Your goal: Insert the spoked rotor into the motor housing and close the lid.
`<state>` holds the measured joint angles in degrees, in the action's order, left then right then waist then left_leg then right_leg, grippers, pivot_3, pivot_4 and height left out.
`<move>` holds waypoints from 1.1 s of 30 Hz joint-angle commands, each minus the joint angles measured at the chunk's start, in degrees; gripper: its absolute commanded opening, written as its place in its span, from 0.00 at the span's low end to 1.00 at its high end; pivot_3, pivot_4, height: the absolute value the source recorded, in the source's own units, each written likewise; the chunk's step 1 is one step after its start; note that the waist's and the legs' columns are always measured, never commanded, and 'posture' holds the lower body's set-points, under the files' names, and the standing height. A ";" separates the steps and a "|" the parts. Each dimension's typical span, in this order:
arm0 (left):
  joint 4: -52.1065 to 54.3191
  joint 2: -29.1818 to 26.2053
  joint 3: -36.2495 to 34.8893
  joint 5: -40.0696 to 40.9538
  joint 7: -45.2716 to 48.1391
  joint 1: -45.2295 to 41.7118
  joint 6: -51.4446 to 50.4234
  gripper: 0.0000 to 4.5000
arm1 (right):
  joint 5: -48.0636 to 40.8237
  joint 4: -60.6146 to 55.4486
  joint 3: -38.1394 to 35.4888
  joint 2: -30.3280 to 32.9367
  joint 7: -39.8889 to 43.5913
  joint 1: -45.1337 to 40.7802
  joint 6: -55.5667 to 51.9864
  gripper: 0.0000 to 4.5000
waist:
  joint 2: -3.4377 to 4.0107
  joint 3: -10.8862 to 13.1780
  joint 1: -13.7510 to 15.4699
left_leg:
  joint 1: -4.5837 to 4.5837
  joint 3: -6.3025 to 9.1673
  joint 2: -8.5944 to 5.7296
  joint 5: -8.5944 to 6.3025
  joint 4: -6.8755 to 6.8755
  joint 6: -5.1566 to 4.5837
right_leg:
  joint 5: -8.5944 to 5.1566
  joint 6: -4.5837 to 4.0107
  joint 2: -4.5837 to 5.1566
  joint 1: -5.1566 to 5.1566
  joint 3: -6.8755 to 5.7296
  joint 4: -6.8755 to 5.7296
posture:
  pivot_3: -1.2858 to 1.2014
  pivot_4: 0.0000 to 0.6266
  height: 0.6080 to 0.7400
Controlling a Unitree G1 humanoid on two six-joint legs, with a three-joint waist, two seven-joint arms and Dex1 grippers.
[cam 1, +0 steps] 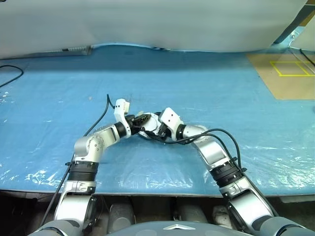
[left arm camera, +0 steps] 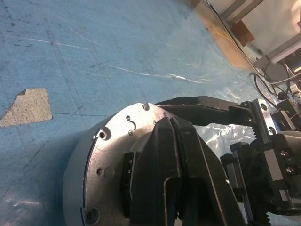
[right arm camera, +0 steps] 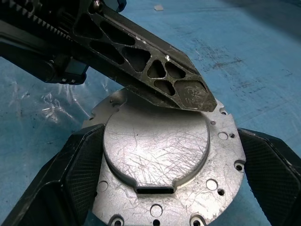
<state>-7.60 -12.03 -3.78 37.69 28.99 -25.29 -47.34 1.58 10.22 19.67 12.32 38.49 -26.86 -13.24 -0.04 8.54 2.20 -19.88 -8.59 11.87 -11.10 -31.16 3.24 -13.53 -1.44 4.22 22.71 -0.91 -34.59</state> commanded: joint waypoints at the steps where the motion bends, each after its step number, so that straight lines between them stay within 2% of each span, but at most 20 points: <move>1: -4.66 -1.20 3.01 -4.34 -1.73 2.61 -3.35 0.00 | 0.52 1.07 0.45 -1.49 -1.21 0.18 0.98 0.99 | 0.00 0.00 -0.04 | 0.00 0.00 0.00 0.00 0.03 0.00 | 0.00 0.00 0.00 0.01 0.00 0.01 | 0.52 0.24 1.00; 6: -4.84 -1.43 3.20 -4.59 -1.33 2.38 -3.30 0.00 | 1.30 2.28 -0.28 -2.60 -3.26 -0.58 3.19 0.99 | 0.00 0.00 -0.08 | 0.01 -0.01 0.00 0.00 0.09 0.00 | 0.00 0.01 -0.01 0.05 0.00 0.02 | 0.52 0.24 1.00; 13: -5.23 -1.66 4.56 -5.41 -0.41 2.16 -3.65 0.00 | -7.51 1.44 -7.51 -6.61 -3.28 -3.06 -12.71 0.99 | 0.00 0.00 -0.09 | -0.04 0.00 -0.01 -0.01 0.19 -0.01 | -0.01 0.02 -0.01 0.18 0.01 0.02 | 0.52 0.24 1.00; 17: -5.59 -1.49 4.60 -5.68 -0.28 1.98 -3.65 0.00 | -0.99 1.98 -2.21 -3.21 -3.23 -2.67 -8.68 0.99 | 0.01 0.00 -0.03 | -0.10 0.00 -0.02 0.00 0.21 0.02 | -0.01 0.01 -0.01 0.23 0.04 0.09 | 0.52 0.24 1.00; 20: -5.79 -1.47 4.53 -5.84 -0.08 1.92 -3.57 0.00 | -1.92 -0.87 -2.01 -3.50 -2.98 -1.40 -4.91 0.99 | 0.02 0.00 0.18 | -0.11 -0.01 -0.04 0.00 0.21 0.02 | -0.01 0.02 0.00 0.22 0.04 0.12 | 0.52 0.24 1.00; 23: -6.11 -1.46 4.52 -6.04 -0.13 1.76 -3.95 0.00 | 3.32 0.93 0.25 -1.93 -6.07 -2.31 -0.35 0.99 | 0.03 0.00 0.14 | -0.15 -0.01 -0.04 0.00 0.22 0.01 | -0.02 0.04 0.01 0.25 0.05 0.18 | 0.52 0.24 1.00; 25: -7.11 -1.30 4.37 -6.48 -0.92 1.47 -4.39 0.00 | -1.30 -0.99 -1.54 -3.37 -3.64 -1.72 -2.46 0.99 | 0.02 0.00 0.15 | -0.14 -0.01 -0.04 0.01 0.23 0.02 | -0.02 0.04 0.00 0.25 0.05 0.18 | 0.52 0.24 1.00; 27: -7.54 -1.25 4.20 -6.68 -0.97 1.36 -4.31 0.00 | -9.67 -4.17 -6.15 -6.12 -1.68 -1.52 -11.05 0.99 | 0.03 0.00 0.20 | -0.15 -0.01 -0.05 -0.01 0.28 0.01 | -0.03 0.05 0.00 0.26 0.04 0.20 | 0.52 0.24 1.00; 28: -7.57 -1.26 4.12 -6.67 -0.87 1.35 -4.26 0.00 | -10.96 -5.09 -6.86 -6.23 -1.07 -1.50 -12.63 0.99 | 0.03 0.00 0.20 | -0.15 -0.01 -0.05 -0.01 0.33 0.00 | -0.03 0.05 0.00 0.26 0.04 0.24 | 0.52 0.24 1.00; 30: -7.61 -1.26 4.00 -6.68 -0.80 1.32 -4.26 0.00 | -10.76 -6.22 -6.71 -5.63 -0.48 -1.36 -13.04 0.99 | 0.02 0.00 0.20 | -0.17 -0.01 -0.05 0.00 0.40 0.01 | -0.02 0.05 0.00 0.26 0.04 0.38 | 0.52 0.24 1.00; 33: -7.71 -1.24 3.89 -6.73 -0.74 1.26 -4.22 0.00 | -5.78 -6.26 -2.91 -3.19 -0.42 -0.24 -6.46 0.99 | 0.04 -0.01 0.25 | -0.17 -0.01 -0.05 0.12 0.48 0.22 | 0.21 -0.31 0.00 0.25 -0.05 0.62 | 0.52 0.24 1.00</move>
<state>-8.85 -12.50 -2.03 34.96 30.85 -27.47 -47.73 -6.08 6.60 15.22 8.73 37.96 -27.47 -23.80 0.00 8.53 2.45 -20.06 -8.60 11.82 -10.97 -30.65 3.46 -13.30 -1.76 4.22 22.92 -1.02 -33.86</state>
